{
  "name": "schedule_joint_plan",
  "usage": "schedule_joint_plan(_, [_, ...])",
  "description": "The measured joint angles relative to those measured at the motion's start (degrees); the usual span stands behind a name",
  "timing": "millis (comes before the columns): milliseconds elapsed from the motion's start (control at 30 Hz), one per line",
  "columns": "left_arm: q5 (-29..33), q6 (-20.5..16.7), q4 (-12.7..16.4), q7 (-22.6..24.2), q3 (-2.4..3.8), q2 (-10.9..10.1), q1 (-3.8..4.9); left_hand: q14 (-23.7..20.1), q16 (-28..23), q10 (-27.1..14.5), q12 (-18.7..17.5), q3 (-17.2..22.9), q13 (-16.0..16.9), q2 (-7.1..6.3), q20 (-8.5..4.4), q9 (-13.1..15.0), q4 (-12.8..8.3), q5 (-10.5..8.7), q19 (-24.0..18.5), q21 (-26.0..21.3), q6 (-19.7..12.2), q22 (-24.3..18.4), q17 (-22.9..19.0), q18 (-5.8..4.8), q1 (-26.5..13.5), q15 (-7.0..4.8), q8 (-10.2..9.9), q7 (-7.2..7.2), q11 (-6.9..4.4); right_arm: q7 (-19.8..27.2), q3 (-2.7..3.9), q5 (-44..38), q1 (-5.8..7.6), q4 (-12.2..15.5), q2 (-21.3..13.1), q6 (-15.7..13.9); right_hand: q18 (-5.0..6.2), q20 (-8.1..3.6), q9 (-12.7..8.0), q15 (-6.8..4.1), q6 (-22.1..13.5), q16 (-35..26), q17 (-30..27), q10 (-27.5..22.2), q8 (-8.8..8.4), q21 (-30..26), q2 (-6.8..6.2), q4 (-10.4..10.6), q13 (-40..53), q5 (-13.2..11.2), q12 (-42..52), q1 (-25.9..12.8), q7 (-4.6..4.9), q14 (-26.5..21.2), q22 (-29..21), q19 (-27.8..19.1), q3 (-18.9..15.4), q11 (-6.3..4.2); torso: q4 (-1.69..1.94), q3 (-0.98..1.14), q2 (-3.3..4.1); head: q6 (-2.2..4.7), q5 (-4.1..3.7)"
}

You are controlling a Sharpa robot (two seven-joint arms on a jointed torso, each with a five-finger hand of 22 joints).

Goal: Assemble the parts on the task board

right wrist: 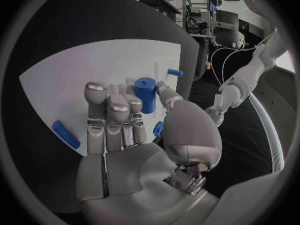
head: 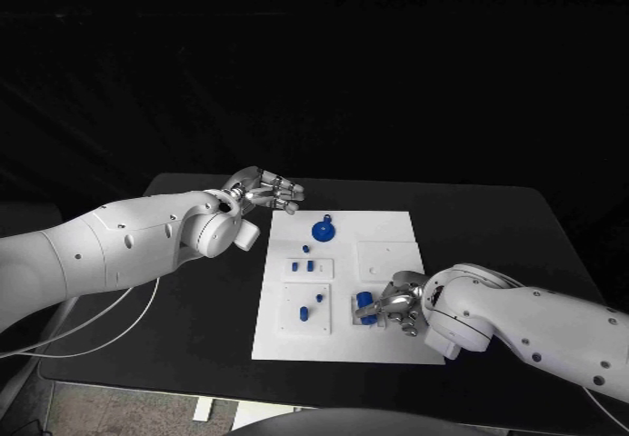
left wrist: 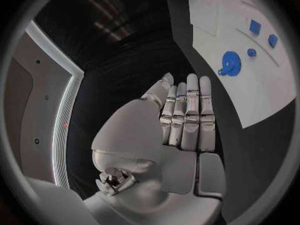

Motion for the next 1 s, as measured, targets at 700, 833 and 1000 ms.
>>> schedule_joint_plan(700, [0.0, 0.1, 0.0, 0.0, 0.00, -0.1, 0.00, 0.0, 0.0, 0.0, 0.0, 0.0, 0.0, 0.00, 0.00, 0.0, 0.0, 0.00, 0.0, 0.0, 0.0, 0.0, 0.0, 0.00, 0.0, 0.00, 0.0, 0.00, 0.00, 0.1, -0.13, -0.9, -0.04, 0.0, 0.0, -0.2, 0.00, 0.00, 0.0, 0.01, -1.0, -0.6, 0.5, -0.3, 0.21, -0.4, -3.61, 10.5, 0.0, 0.0, -0.6, 4.1, 0.55, 0.0, 0.0, 0.0, -8.3, 0.31, -0.01, 0.04, 0.01, -0.29, 0.21])
schedule_joint_plan(833, [0.0, 0.1, 0.0, -0.1, 0.00, -0.1, 0.00, 0.0, 0.0, 0.0, 0.0, 0.0, 0.0, 0.00, 0.00, 0.0, 0.0, 0.00, 0.0, 0.0, 0.0, 0.0, 0.0, 0.00, 0.0, 0.00, 0.0, 0.00, 0.00, 0.5, -0.19, -1.1, -0.14, 0.3, -0.3, -0.5, 0.00, 0.00, 0.0, 0.01, -1.0, -0.6, 0.7, -0.3, 0.21, -0.4, -3.08, 10.1, 0.2, 0.0, -0.6, 4.6, 0.55, 0.0, 0.0, 0.0, -7.5, 0.31, -0.01, 0.05, 0.01, -0.26, 0.19])
schedule_joint_plan(1000, [0.0, 0.1, 0.0, -0.1, 0.00, -0.1, 0.00, 0.0, 0.0, 0.0, 0.0, 0.0, 0.0, 0.00, 0.00, 0.0, 0.0, 0.00, 0.0, 0.0, 0.0, 0.0, 0.0, 0.00, 0.0, 0.00, 0.0, 0.00, 0.00, 2.0, -0.29, -1.1, -0.35, 1.3, -1.7, -1.4, 0.00, 0.00, -0.1, 0.01, -1.0, -0.6, 0.7, -0.3, 0.18, 0.1, -2.62, 8.0, 0.5, 0.0, -0.5, 5.5, 0.55, 0.0, 0.0, 0.0, -7.1, 0.31, -0.04, 0.08, 0.02, -0.04, 0.07])
